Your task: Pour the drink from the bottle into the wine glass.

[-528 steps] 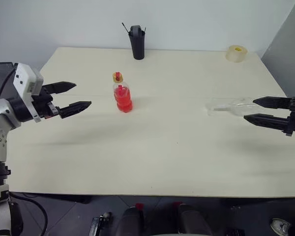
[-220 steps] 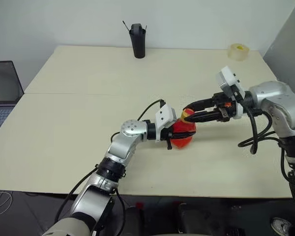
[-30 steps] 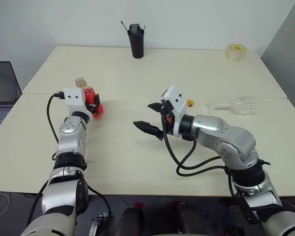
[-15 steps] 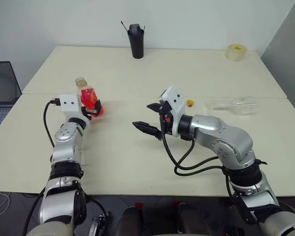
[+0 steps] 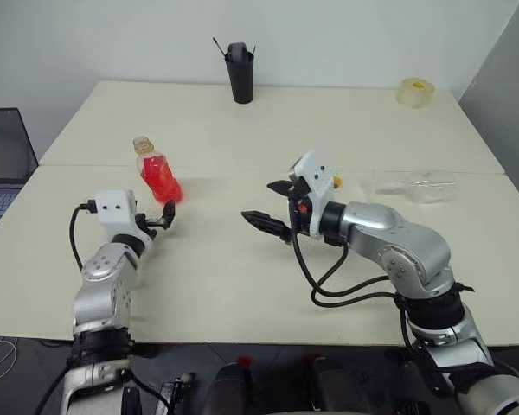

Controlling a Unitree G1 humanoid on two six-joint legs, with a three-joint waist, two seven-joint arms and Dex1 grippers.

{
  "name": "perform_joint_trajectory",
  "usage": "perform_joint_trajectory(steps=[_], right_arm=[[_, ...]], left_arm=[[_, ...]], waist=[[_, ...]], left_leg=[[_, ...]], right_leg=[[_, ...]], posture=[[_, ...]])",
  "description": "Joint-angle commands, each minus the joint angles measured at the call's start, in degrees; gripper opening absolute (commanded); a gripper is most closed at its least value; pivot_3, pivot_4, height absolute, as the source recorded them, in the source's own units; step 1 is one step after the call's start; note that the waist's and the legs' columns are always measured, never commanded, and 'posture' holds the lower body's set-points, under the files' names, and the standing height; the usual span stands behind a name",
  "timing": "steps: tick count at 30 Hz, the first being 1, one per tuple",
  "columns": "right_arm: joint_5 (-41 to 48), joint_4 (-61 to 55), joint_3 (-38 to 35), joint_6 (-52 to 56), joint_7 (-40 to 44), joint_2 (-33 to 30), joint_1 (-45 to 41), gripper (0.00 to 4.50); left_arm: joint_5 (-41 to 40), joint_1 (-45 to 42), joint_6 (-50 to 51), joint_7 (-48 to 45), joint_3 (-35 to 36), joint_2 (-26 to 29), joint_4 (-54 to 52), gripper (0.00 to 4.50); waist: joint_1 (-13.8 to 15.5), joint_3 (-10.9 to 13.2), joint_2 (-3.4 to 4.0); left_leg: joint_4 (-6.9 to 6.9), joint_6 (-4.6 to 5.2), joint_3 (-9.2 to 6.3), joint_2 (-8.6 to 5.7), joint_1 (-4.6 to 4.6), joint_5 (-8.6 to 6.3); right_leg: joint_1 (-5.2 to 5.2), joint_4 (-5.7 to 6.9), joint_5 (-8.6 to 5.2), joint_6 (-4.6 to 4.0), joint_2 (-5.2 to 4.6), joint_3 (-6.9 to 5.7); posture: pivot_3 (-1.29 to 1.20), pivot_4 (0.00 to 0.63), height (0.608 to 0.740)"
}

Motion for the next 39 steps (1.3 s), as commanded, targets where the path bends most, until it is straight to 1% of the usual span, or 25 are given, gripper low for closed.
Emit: perform_joint_trajectory(steps=[1, 3, 4, 5, 7, 9, 11, 13, 15, 17, 19, 21, 23, 25, 27, 32, 39], right_arm=[[4.04, -5.69, -7.69, 3.77, -1.07, -1.5, 1.81, 4.5], [8.61, -8.47, -14.91, 9.19, -4.22, -0.82, 4.28, 4.5], [11.05, -9.49, -19.41, 12.12, -7.01, 0.69, 5.63, 4.5], [12.73, -10.14, -22.43, 14.22, -9.05, 1.84, 6.39, 4.5], [16.3, -10.38, -30.04, 18.04, -15.12, 6.25, 8.21, 4.5], [18.73, -10.68, -35.27, 20.63, -20.12, 10.16, 9.57, 4.5], [21.36, -10.99, -40.43, 21.21, -26.38, 15.38, 10.48, 4.5], [23.89, -10.83, -46.28, 19.74, -34.61, 21.26, 10.78, 4.5], [26.04, -9.57, -50.16, 18.15, -40.35, 24.14, 9.8, 4.5], [29.2, -6.59, -53.91, 13.77, -45.58, 26.58, 8.47, 4.5], [31.09, -2.94, -55.75, 9.33, -49.08, 26.93, 7.12, 4.5], [31.87, 0.5, -56.13, 6.41, -51.21, 25.6, 6.17, 4.5], [30.85, 4.02, -55.35, 4.22, -51.14, 22.88, 5.88, 4.5], [31.53, 7.24, -55.18, 2.19, -50.88, 21.48, 5.72, 4.5], [32.28, 10.04, -54.53, 0.24, -49.37, 20.32, 5.44, 4.5], [32.49, 20.0, -55.43, -7.99, -45.84, 17.43, 1.38, 4.5], [31.38, 30.95, -53.85, -14.23, -40.31, 14.42, -2.18, 4.5]], left_arm=[[-3.01, 2.83, 5.35, -1.42, -0.62, 0.6, -11.79, 4.47], [-7.05, 4.52, 10.28, -5.34, -3.31, 1.15, -18.73, 4.47], [-9.4, 4.83, 12.45, -8.54, -5.44, 1.78, -21.77, 4.47], [-10.96, 4.95, 13.95, -10.62, -6.79, 2.24, -23.7, 4.47], [-10.05, 3.09, 14.04, -16.07, -12.48, 4.59, -25.43, 4.47], [-8.9, 0.35, 12.89, -19.92, -16.84, 5.52, -25.02, 4.47], [-8.19, -3.1, 12.18, -22.46, -20.28, 5.22, -23.87, 4.47], [-6.25, -6.62, 10.77, -25.98, -24.16, 5.76, -22.04, 4.47], [-5.1, -9.06, 9.66, -28.07, -26.29, 5.48, -20.16, 4.47], [-4.64, -11.91, 8.36, -29.58, -27.89, 3.84, -17.78, 4.47], [-3.93, -13.88, 6.99, -30.42, -28.84, 2.25, -15.45, 4.47], [-3.21, -14.75, 6.08, -31.12, -29.37, 1.39, -14.03, 4.47], [-2.64, -15.26, 5.36, -31.66, -29.51, 0.86, -12.92, 4.47], [-2.26, -15.47, 4.89, -32.08, -29.42, 0.48, -12.24, 4.47], [-1.52, -15.55, 4.13, -32.47, -29.64, 0.26, -11.58, 4.47], [-0.87, -16.12, 3.76, -32.95, -29.48, -0.46, -11.13, 4.47], [-0.5, -16.1, 4.07, -33.63, -29.04, -0.17, -11.79, 4.47]], waist=[[0.06, 0.0, -0.01], [0.34, -0.02, -0.04], [0.35, -0.02, -0.04], [0.4, -0.04, -0.06], [0.34, -0.05, -0.06], [0.22, -0.06, -0.03], [0.05, -0.06, -0.02], [-0.06, -0.07, 0.01], [-0.15, -0.08, 0.1], [-0.06, -0.09, 0.13], [0.0, -0.09, 0.13], [-0.02, -0.09, 0.13], [-0.21, -0.09, 0.17], [-0.21, -0.08, 0.19], [-0.19, -0.1, 0.21], [-0.17, -0.08, 0.24], [-0.13, -0.08, 0.25]], left_leg=[[0.0, 0.04, -0.02, 0.02, -0.01, -0.02], [0.0, 0.16, -0.04, 0.0, -0.01, -0.09], [0.0, 0.16, -0.18, 0.01, -0.04, -0.09], [0.0, 0.16, -0.17, -0.01, -0.02, -0.1], [-0.01, 0.16, -0.16, -0.01, 0.01, -0.1], [-0.08, 0.16, -0.1, -0.03, 0.11, -0.09], [-0.1, 0.16, 0.01, -0.03, 0.18, -0.09], [-0.11, 0.15, 0.05, 0.0, 0.21, -0.09], [-0.15, 0.15, 0.11, 0.0, 0.28, -0.09], [-0.17, 0.15, 0.17, -0.02, 0.31, -0.09], [-0.15, 0.16, 0.18, -0.04, 0.31, -0.09], [-0.15, 0.16, 0.19, -0.05, 0.31, -0.09], [-0.16, 0.16, 0.22, -0.04, 0.32, -0.09], [-0.18, 0.16, 0.24, -0.02, 0.34, -0.09], [-0.18, 0.16, 0.24, -0.01, 0.34, -0.09], [-0.18, 0.17, 0.26, -0.01, 0.34, -0.09], [-0.18, 0.16, 0.27, 0.01, 0.34, -0.09]], right_leg=[[0.0, -0.01, 0.0, 0.0, -0.02, 0.0], [0.03, -0.02, 0.0, 0.0, -0.03, 0.02], [0.12, -0.06, 0.0, 0.0, -0.04, 0.03], [0.15, -0.1, 0.0, 0.0, -0.05, 0.05], [0.21, -0.14, 0.0, 0.0, -0.04, 0.06], [0.22, -0.11, -0.01, -0.01, 0.16, 0.06], [0.21, -0.08, -0.01, -0.01, 0.2, 0.04], [0.2, -0.04, -0.02, -0.03, 0.27, 0.07], [0.2, -0.01, -0.03, -0.05, 0.29, 0.1], [0.2, -0.02, -0.03, -0.04, 0.29, 0.15], [0.21, -0.04, -0.03, -0.04, 0.27, 0.13], [0.21, -0.05, -0.04, -0.04, 0.27, 0.14], [0.21, -0.05, -0.04, -0.04, 0.29, 0.17], [0.21, -0.04, -0.04, -0.04, 0.3, 0.2], [0.21, -0.04, -0.04, -0.04, 0.3, 0.2], [0.21, -0.04, -0.04, -0.04, 0.3, 0.21], [0.21, -0.05, -0.04, -0.04, 0.29, 0.23]], posture=[[0.0, 0.15, 0.74], [0.0, 0.15, 0.74], [0.0, 0.15, 0.74], [0.0, 0.15, 0.74], [0.0, 0.15, 0.74], [0.0, 0.15, 0.74], [0.0, 0.15, 0.74], [0.0, 0.15, 0.74], [0.0, 0.15, 0.74], [0.0, 0.15, 0.74], [0.0, 0.15, 0.74], [0.0, 0.15, 0.74], [0.0, 0.15, 0.74], [0.0, 0.15, 0.74], [0.0, 0.15, 0.74], [0.0, 0.15, 0.74], [0.0, 0.15, 0.74]])
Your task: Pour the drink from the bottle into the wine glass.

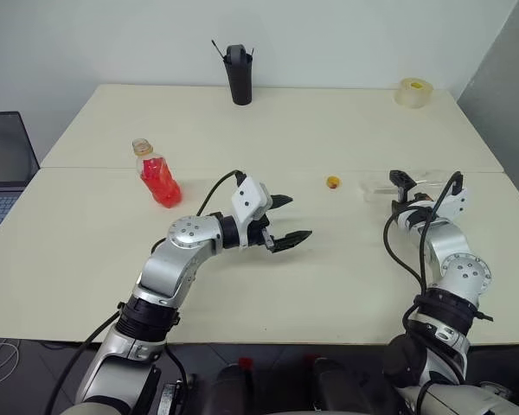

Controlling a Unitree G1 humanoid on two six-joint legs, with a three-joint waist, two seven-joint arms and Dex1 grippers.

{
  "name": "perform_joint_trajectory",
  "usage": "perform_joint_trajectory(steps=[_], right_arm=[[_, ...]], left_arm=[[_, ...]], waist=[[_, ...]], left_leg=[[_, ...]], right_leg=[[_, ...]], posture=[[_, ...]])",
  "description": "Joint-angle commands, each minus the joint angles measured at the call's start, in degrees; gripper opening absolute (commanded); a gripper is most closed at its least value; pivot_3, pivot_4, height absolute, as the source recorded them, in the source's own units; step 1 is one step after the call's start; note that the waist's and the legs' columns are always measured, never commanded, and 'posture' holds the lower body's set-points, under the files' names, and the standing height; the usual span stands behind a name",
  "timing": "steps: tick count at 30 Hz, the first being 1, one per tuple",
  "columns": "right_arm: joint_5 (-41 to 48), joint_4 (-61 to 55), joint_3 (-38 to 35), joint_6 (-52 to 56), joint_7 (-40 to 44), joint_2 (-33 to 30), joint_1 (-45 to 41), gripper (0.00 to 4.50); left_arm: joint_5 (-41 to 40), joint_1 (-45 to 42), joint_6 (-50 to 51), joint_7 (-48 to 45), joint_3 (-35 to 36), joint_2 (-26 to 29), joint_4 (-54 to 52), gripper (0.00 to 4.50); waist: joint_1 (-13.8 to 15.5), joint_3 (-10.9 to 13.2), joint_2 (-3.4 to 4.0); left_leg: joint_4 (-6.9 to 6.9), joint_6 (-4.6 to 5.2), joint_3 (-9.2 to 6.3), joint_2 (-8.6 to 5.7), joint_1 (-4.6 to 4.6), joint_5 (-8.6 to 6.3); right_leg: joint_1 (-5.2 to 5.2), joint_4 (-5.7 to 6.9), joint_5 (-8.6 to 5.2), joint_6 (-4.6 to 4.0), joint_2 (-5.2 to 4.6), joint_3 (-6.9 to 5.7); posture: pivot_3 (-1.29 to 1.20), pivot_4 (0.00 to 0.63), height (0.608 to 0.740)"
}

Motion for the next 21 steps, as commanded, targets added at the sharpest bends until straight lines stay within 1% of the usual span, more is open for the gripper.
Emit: perform_joint_trajectory(steps=[1, 7, 15, 18, 21], right_arm=[[0.02, 4.08, 1.14, -3.53, 3.39, -1.84, -2.71, 4.5], [-1.88, 12.68, 2.51, -8.01, 7.95, -3.7, -4.92, 4.5], [-5.36, 24.69, 2.66, -16.96, 14.56, -5.46, -9.4, 4.5], [-7.18, 29.77, 2.44, -20.28, 14.96, -6.29, -11.56, 3.87], [-7.86, 31.2, 2.64, -21.64, 16.14, -6.47, -12.7, 2.82]], left_arm=[[0.1, -0.76, -0.72, -0.26, 0.78, 0.17, -1.89, 4.47], [0.15, -0.21, -0.01, 0.08, 1.06, 0.36, -2.93, 4.47], [0.14, 0.23, 1.64, 0.39, 1.14, 0.83, -4.02, 4.47], [0.08, 0.05, 2.13, 0.41, 1.21, 1.01, -4.29, 4.5], [0.05, -0.2, 2.67, 0.52, 1.32, 1.03, -4.57, 4.5]], waist=[[0.0, 0.01, 0.02], [0.0, 0.02, 0.04], [-0.03, 0.02, 0.04], [0.0, 0.02, 0.04], [0.0, 0.02, 0.04]], left_leg=[[0.0, 0.0, 0.01, 0.0, 0.0, 0.0], [0.0, 0.0, 0.0, 0.01, 0.0, 0.0], [0.01, -0.01, 0.02, 0.02, 0.01, 0.0], [0.01, -0.01, 0.02, 0.02, 0.01, 0.01], [0.01, -0.07, 0.02, 0.02, 0.01, 0.04]], right_leg=[[0.0, 0.0, 0.0, 0.0, 0.0, 0.0], [0.0, 0.0, 0.0, 0.0, 0.0, 0.0], [0.01, 0.0, 0.0, 0.0, -0.01, 0.01], [0.02, 0.0, 0.0, 0.0, -0.01, 0.01], [0.02, -0.01, 0.0, 0.0, -0.02, 0.01]], posture=[[0.0, 0.15, 0.74], [0.0, 0.15, 0.74], [0.0, 0.15, 0.74], [0.0, 0.15, 0.74], [0.0, 0.15, 0.74]])
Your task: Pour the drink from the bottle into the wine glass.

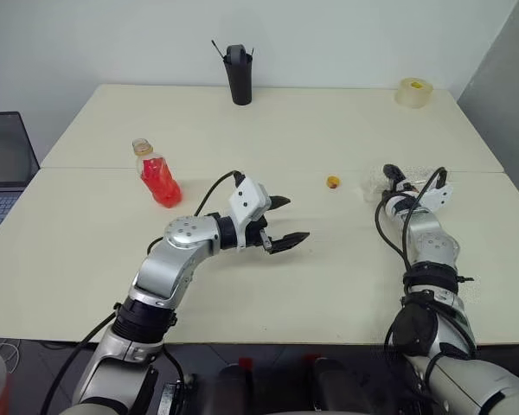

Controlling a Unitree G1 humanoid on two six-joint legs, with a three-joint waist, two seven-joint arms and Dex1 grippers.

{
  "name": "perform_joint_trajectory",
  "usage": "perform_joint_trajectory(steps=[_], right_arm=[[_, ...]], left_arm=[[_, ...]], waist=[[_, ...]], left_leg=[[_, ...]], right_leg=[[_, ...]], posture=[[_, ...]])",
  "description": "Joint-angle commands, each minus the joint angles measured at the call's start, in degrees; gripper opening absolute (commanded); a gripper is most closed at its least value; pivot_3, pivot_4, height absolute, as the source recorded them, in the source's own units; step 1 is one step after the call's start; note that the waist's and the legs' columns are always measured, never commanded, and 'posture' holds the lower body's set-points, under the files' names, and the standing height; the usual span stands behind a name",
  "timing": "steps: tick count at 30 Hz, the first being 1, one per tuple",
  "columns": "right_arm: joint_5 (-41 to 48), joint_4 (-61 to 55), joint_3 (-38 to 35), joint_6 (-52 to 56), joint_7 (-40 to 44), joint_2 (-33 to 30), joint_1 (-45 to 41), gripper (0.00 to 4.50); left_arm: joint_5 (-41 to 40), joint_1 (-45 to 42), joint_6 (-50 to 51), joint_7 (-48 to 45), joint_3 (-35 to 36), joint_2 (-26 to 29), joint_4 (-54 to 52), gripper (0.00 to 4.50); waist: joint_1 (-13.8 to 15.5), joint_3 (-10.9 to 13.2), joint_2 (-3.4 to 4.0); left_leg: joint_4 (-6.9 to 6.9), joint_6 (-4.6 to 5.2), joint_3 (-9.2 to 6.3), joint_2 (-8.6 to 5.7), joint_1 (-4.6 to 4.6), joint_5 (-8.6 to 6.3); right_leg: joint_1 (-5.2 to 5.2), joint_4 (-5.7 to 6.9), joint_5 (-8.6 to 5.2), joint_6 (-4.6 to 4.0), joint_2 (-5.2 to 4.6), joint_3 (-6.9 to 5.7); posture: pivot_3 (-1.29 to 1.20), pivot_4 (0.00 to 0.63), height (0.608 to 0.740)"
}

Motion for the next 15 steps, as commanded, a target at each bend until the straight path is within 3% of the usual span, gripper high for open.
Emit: perform_joint_trajectory(steps=[1, 5, 8, 15], right_arm=[[-0.63, 0.46, 0.4, -1.91, 1.42, -0.8, -1.83, 2.5], [-1.72, -0.75, 1.66, -1.34, 0.59, -0.64, -1.26, 1.01], [-4.62, -6.7, 6.14, 0.67, 0.06, 0.99, 1.14, 0.15], [-21.25, -36.46, 30.62, 1.41, 5.1, 0.78, 12.96, 0.14]], left_arm=[[-0.22, -0.59, 0.28, 0.44, 0.98, 0.2, -2.28, 4.5], [-0.16, -0.52, 0.66, 0.52, 1.16, 0.39, -2.49, 4.5], [0.01, -0.22, 0.65, 0.47, 1.31, 0.77, -2.35, 4.5], [0.12, 3.16, -0.19, 0.62, 5.11, 4.27, -0.21, 4.5]], waist=[[0.01, 0.0, 0.0], [0.0, 0.0, 0.01], [0.0, 0.0, 0.01], [-0.4, 0.08, 0.13]], left_leg=[[0.0, -0.1, 0.0, 0.0, 0.0, 0.06], [0.0, -0.12, 0.01, 0.01, 0.0, 0.07], [0.0, -0.12, 0.0, 0.01, 0.0, 0.07], [-0.05, -0.12, 0.0, 0.03, -0.04, 0.07]], right_leg=[[0.0, 0.0, 0.0, 0.0, 0.0, 0.0], [0.0, 0.0, 0.0, 0.0, -0.01, 0.01], [0.0, 0.01, 0.0, 0.0, -0.01, 0.0], [-0.13, 0.06, 0.0, 0.0, 0.0, 0.07]], posture=[[0.0, 0.15, 0.74], [0.0, 0.15, 0.74], [0.0, 0.15, 0.74], [0.0, 0.15, 0.74]])
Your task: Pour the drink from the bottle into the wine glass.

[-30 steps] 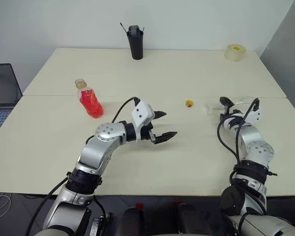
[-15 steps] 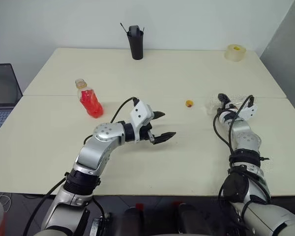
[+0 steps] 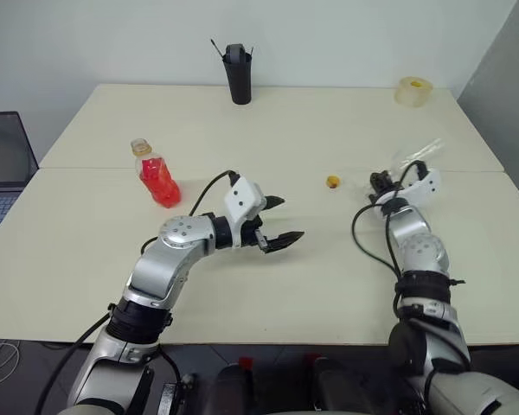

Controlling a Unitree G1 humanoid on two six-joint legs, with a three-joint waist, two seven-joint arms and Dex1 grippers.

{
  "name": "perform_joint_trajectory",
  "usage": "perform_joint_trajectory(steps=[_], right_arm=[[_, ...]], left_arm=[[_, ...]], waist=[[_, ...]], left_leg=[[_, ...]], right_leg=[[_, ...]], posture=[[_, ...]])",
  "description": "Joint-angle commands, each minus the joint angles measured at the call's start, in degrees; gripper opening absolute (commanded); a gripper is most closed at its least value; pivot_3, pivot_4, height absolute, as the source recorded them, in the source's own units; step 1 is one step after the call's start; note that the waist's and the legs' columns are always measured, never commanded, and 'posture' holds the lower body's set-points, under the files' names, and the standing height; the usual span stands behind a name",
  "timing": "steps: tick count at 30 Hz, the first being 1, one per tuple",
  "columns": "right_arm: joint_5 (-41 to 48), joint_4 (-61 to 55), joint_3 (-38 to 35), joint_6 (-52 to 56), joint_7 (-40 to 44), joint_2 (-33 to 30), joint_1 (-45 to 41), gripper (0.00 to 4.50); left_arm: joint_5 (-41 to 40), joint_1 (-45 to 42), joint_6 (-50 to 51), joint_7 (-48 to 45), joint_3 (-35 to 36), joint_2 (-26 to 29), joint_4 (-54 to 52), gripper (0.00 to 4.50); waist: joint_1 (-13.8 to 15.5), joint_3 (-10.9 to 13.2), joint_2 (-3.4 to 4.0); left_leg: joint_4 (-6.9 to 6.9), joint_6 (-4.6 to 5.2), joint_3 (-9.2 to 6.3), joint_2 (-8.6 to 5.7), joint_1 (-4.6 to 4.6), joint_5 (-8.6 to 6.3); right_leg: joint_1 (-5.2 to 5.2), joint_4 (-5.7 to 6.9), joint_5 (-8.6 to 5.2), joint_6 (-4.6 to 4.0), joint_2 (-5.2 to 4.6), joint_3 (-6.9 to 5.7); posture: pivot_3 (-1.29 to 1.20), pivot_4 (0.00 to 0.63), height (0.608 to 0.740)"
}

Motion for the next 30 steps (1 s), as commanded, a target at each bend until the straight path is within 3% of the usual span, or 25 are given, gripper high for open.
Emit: perform_joint_trajectory(steps=[1, 4, 10, 17, 23, 30], right_arm=[[-9.57, -12.66, 12.67, -3.43, 6.25, -2.21, 1.43, 0.14], [-21.86, -12.46, 25.84, -12.77, 13.64, -4.26, 3.05, 0.14], [-30.68, -0.78, 32.42, -26.62, 17.94, -1.0, 1.64, 0.14], [-35.7, 14.29, 34.54, -38.74, 21.24, 4.77, -0.43, 0.14], [-36.64, 18.47, 35.64, -38.37, 26.16, 7.35, -0.08, 0.14], [-36.44, 19.03, 34.08, -37.71, 29.37, 6.18, 0.99, 0.14]], left_arm=[[-0.02, 2.26, -1.18, 0.27, 3.82, 2.35, -0.38, 4.5], [-0.27, 6.33, -1.23, 0.62, 7.44, 5.41, -0.41, 4.5], [-4.19, 11.24, 0.45, 3.36, 15.04, 5.35, -1.65, 4.5], [-6.43, 15.23, 2.04, 5.53, 20.02, 6.47, -5.6, 4.5], [-8.9, 17.19, 4.21, 7.32, 20.73, 5.84, -10.31, 4.5], [-9.54, 14.6, 2.98, 7.61, 17.71, 3.31, -11.98, 4.5]], waist=[[-0.09, 0.02, 0.02], [-0.63, 0.01, 0.02], [0.09, 0.01, -0.06], [0.33, 0.01, -0.09], [0.33, 0.0, -0.1], [0.38, -0.02, -0.13]], left_leg=[[0.0, 0.02, -0.01, 0.0, 0.0, -0.01], [0.01, 0.12, -0.02, -0.01, 0.03, -0.07], [0.06, 0.17, -0.13, -0.04, 0.03, -0.1], [0.06, -0.03, -0.14, -0.03, 0.03, 0.02], [0.05, -0.04, -0.16, 0.0, 0.05, 0.02], [0.05, -0.04, -0.16, -0.01, 0.07, 0.01]], right_leg=[[-0.01, 0.01, 0.0, 0.0, 0.0, -0.01], [0.0, 0.0, 0.0, 0.0, 0.04, -0.02], [0.12, -0.11, -0.01, -0.01, -0.04, -0.18], [0.13, -0.13, -0.01, -0.01, -0.06, -0.19], [0.13, -0.1, -0.01, -0.01, -0.1, -0.18], [0.15, -0.07, -0.01, -0.02, -0.1, -0.18]], posture=[[0.0, 0.15, 0.74], [0.0, 0.15, 0.74], [0.0, 0.15, 0.74], [0.0, 0.15, 0.74], [0.0, 0.15, 0.74], [0.0, 0.15, 0.74]])
